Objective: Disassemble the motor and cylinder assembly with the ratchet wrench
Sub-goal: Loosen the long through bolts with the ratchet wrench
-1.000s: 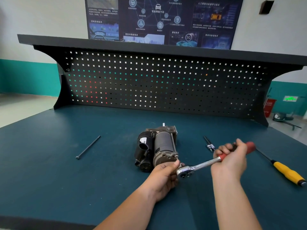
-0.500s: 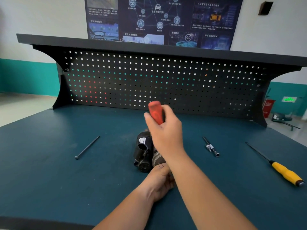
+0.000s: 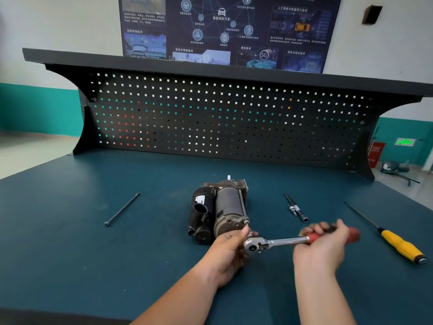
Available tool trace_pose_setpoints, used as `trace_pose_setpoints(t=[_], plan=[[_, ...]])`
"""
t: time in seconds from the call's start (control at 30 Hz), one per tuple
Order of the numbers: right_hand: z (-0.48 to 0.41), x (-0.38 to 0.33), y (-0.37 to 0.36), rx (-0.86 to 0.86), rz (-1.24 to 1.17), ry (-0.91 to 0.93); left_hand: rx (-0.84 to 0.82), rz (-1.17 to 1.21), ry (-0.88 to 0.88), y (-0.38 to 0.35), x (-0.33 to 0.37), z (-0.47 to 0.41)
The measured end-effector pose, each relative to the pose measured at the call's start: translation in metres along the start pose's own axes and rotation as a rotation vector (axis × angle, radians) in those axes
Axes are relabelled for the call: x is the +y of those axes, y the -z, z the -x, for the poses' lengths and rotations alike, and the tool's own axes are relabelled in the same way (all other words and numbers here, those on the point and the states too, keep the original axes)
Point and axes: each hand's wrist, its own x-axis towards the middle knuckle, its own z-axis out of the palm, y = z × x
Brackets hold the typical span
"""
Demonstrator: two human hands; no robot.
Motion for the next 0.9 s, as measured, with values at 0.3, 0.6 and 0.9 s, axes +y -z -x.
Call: trace_pose_setpoints(t=[0.3,0.6,0.9], plan=[[0.059,0.025,-0.071,-0.687,0.553,0.536,-0.045,-0.021,0.072,0.003,0.004,0.001],[0.087,0.055,-0.082,-1.095,0.937,0.612,-0.067,-0.086,0.0,0.005,0.003,0.002],[0.03,-0.009,-0.054,-0.479,0.177,-0.03,-0.022,0.002,-0.035,0.002,-0.001,0.0]])
